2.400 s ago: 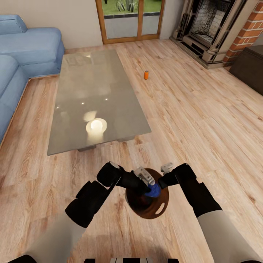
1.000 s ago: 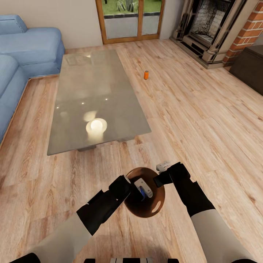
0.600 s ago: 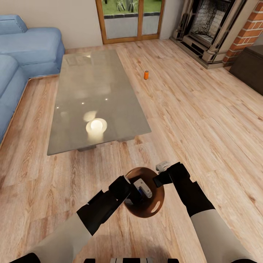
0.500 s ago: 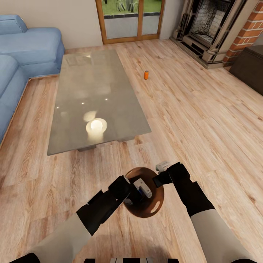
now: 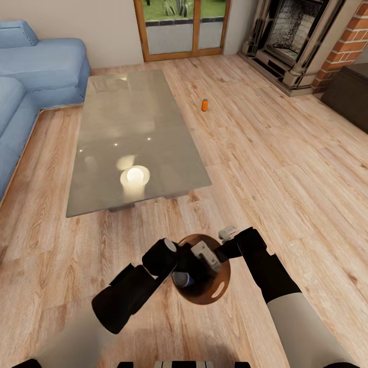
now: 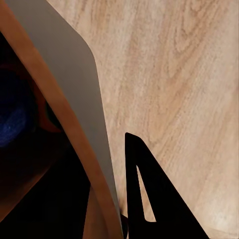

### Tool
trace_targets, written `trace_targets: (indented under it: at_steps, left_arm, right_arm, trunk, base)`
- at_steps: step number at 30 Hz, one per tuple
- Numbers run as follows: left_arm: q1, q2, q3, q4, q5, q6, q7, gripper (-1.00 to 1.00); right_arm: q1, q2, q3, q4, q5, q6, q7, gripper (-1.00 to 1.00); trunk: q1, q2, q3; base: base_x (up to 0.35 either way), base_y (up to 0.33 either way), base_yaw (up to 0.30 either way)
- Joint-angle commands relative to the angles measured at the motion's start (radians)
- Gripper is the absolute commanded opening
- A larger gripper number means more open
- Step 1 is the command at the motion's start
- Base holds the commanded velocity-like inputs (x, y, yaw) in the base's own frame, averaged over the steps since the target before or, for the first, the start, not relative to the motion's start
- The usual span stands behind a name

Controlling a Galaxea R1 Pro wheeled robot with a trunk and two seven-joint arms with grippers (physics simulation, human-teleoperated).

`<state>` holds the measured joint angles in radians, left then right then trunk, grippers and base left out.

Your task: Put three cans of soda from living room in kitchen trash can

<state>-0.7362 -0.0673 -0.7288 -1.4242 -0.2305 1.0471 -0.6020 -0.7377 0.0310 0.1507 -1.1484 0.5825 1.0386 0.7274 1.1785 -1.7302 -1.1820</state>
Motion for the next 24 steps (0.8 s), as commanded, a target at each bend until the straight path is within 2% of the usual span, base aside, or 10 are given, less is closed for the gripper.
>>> trace_targets:
  at_steps: [1,5,7,11,16,17,21,22,23,24]
  left_arm:
    - [0.0,0.012,0.0,-0.014,0.001,0.0,-0.01,1.0]
    - [0.001,0.09,0.013,-0.063,0.002,0.0,-0.087,1.0]
    - [0.001,0.114,0.026,-0.068,0.003,0.0,-0.098,1.0]
    - [0.001,0.193,0.106,-0.081,0.004,0.0,-0.116,1.0]
    - [0.003,0.259,0.203,-0.083,0.004,0.0,-0.156,1.0]
    - [0.005,0.28,0.277,-0.081,0.003,-0.02,-0.18,1.0]
    - [0.013,0.293,0.434,-0.073,0.002,-0.075,-0.218,1.0]
    - [0.019,0.293,0.524,-0.063,0.001,-0.101,-0.233,1.0]
    - [0.022,0.293,0.567,-0.057,0.001,-0.115,-0.239,1.0]
    - [0.028,0.292,0.643,-0.043,0.001,-0.147,-0.247,1.0]
  right_arm:
    - [0.0,0.0,0.0,0.0,-0.025,0.009,0.003,-1.0]
    - [0.0,-0.003,-0.003,0.001,-0.026,0.009,0.003,-1.0]
    - [0.0,-0.004,-0.004,0.001,-0.026,0.009,0.003,-1.0]
    - [0.0,-0.008,-0.007,0.001,-0.027,0.009,0.004,-1.0]
    - [0.0,-0.01,-0.008,0.001,-0.028,0.009,0.004,-1.0]
    - [0.0,-0.011,-0.008,0.001,-0.029,0.009,0.004,-1.0]
    - [0.0,-0.014,-0.01,0.0,-0.028,0.009,0.005,-1.0]
    - [0.001,-0.023,-0.011,-0.002,-0.028,0.009,0.006,-1.0]
    - [0.001,-0.032,-0.012,-0.003,-0.028,0.009,0.008,-1.0]
    - [0.001,-0.061,-0.016,-0.004,-0.03,0.009,0.013,-1.0]
  trunk:
    - [0.0,0.0,0.0]
    - [0.0,0.0,0.0]
    - [0.0,0.0,0.0]
    - [0.0,0.0,0.0]
    - [0.0,0.0,0.0]
    - [0.0,0.0,0.0]
    - [0.0,0.0,0.0]
    - [0.0,0.0,0.0]
    - [0.0,0.0,0.0]
    - [0.0,0.0,0.0]
  base:
    - [0.0,0.0,0.0]
    - [0.0,0.0,0.0]
    - [0.0,0.0,0.0]
    - [0.0,0.0,0.0]
    - [0.0,0.0,0.0]
    - [0.0,0.0,0.0]
    - [0.0,0.0,0.0]
    - [0.0,0.0,0.0]
    - [0.0,0.0,0.0]
    - [0.0,0.0,0.0]
